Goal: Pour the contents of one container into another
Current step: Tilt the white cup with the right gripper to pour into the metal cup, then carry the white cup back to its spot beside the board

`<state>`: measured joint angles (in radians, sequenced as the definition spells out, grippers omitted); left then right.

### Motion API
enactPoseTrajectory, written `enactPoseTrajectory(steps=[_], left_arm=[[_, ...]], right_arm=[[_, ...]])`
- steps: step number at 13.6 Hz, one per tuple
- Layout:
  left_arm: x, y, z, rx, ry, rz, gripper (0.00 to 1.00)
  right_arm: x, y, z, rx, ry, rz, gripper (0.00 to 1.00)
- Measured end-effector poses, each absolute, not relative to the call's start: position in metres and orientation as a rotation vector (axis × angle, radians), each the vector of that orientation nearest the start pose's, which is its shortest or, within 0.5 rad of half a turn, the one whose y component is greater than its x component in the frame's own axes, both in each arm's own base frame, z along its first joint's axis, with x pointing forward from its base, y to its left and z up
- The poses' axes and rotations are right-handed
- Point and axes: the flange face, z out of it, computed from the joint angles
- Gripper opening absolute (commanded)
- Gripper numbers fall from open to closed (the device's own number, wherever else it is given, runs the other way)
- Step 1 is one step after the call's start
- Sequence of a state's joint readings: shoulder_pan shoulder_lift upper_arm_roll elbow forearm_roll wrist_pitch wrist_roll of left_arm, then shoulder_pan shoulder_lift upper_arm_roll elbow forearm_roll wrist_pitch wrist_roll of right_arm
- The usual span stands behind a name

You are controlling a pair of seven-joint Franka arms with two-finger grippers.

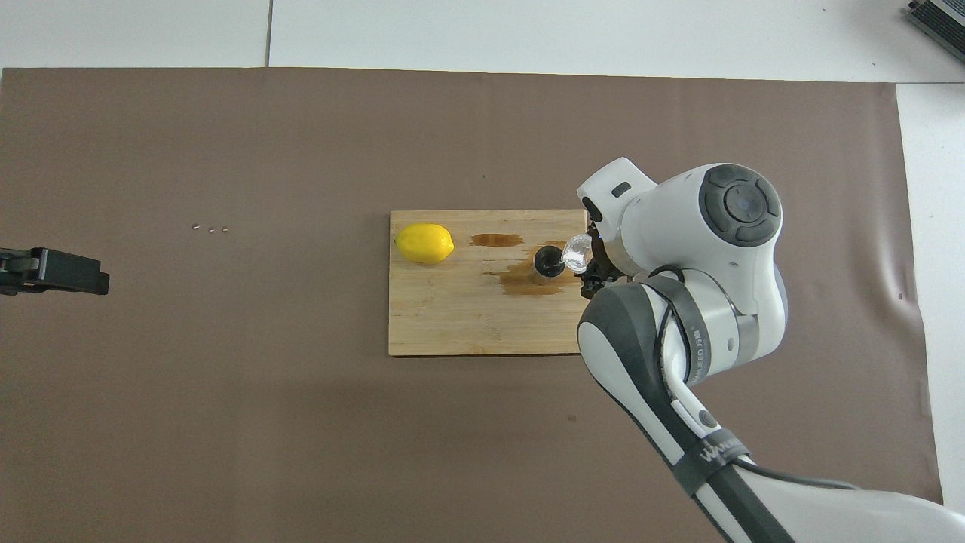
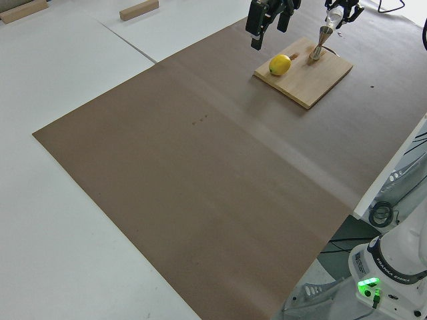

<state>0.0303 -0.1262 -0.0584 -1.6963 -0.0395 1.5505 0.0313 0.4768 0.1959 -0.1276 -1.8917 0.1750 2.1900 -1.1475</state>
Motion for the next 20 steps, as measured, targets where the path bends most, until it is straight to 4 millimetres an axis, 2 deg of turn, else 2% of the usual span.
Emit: enactPoseTrajectory(steps=[11, 16, 18, 20], left_arm=[[0.512, -0.021, 0.631, -3.172, 0.094, 0.031, 1.00], [0.512, -0.021, 0.631, -3.172, 0.094, 0.031, 1.00], [0.512, -0.021, 0.631, -3.172, 0.094, 0.031, 1.00], [0.512, -0.021, 0.631, -3.172, 0.094, 0.031, 1.00]], right_arm=[[0.588, 0.194, 0.416, -2.332, -1.724, -0.359, 0.48], [0.596, 0.167, 0.417, -2.298, -1.715, -0.411, 0.48], [0.600, 0.148, 0.415, -2.266, -1.699, -0.434, 0.48], [0.603, 0.119, 0.411, -2.246, -1.686, -0.445, 0.48]])
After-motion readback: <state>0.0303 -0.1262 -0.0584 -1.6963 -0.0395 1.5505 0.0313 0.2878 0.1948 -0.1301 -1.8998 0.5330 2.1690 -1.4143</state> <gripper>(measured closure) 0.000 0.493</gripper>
